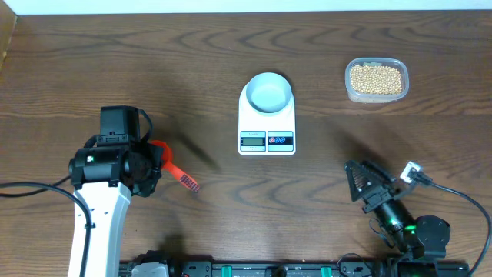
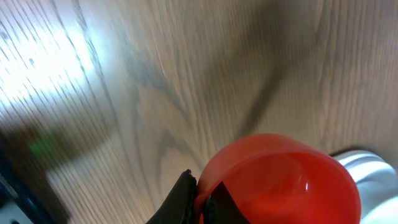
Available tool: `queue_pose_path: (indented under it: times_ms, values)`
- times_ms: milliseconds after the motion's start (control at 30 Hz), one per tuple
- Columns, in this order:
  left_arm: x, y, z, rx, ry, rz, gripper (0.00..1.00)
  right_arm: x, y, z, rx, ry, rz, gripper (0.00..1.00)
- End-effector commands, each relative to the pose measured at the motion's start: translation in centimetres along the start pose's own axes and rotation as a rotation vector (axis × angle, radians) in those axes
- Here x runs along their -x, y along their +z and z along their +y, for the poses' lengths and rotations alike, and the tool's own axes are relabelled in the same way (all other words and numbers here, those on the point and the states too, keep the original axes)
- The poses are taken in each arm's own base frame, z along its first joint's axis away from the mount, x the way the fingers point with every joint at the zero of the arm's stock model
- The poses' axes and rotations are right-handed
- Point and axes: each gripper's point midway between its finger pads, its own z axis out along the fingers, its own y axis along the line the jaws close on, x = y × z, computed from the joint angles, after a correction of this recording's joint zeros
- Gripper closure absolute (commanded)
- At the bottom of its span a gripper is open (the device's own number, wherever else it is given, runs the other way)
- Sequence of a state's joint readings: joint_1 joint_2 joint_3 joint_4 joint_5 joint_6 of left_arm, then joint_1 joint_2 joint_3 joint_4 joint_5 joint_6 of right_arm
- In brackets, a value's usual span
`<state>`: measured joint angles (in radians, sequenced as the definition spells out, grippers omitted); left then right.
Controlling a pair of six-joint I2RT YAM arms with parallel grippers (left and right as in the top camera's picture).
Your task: Scoop item into bowl and weigh 50g on scale
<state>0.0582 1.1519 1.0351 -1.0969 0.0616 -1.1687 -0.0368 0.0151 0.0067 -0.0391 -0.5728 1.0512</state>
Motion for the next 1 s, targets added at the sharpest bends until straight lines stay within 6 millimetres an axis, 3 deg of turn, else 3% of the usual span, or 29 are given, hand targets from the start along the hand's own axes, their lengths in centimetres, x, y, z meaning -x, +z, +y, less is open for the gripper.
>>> queue_pose_path:
  times_ms: [0, 133, 200, 267, 400, 500, 567, 767, 967]
  values:
    - [-2.4, -0.6, -1.2, -0.055, -0.116, 0.146, 0.93, -0.9, 0.0, 0.5, 0.020, 0.309, 0.054, 0.01]
    - [-4.3, -1.0, -1.8, -0.079, -0.128, 0.252, 0.93, 0.8, 0.0, -0.6, -0.024, 0.301, -0.055, 0.01]
    - [-4.8, -1.0, -1.8, -0.079, -0.112, 0.263, 0.93, 1.7, -0.1, -1.2, -0.054, 0.212, -0.109, 0.01]
    - [-5.4, -1.1, -1.9, -0.077, -0.097, 0.271, 0.93, 1.7, -0.1, -1.2, -0.059, 0.123, -0.104, 0.01]
    - [-6.7, -1.1, -2.5, -0.086, -0.077, 0.277, 0.93, 1.0, 0.0, -0.6, -0.032, 0.130, -0.065, 0.01]
    - [-6.9, -1.0, -2.9, -0.098, -0.036, 0.241, 0.92, 0.9, 0.0, 1.8, 0.069, -0.090, -0.038, 0.01]
    - [-7.0, -1.0, -2.9, -0.090, -0.058, 0.221, 0.93, 0.3, -0.1, 2.9, 0.122, -0.109, 0.001, 0.01]
    - [-7.5, -0.9, -2.9, -0.076, -0.123, 0.203, 0.93, -0.8, 0.2, 3.3, 0.135, -0.043, 0.095, 0.01]
    - [-7.7, -0.6, -2.9, -0.062, -0.110, 0.194, 0.93, -1.4, 1.2, 5.3, 0.149, 0.008, 0.215, 0.01]
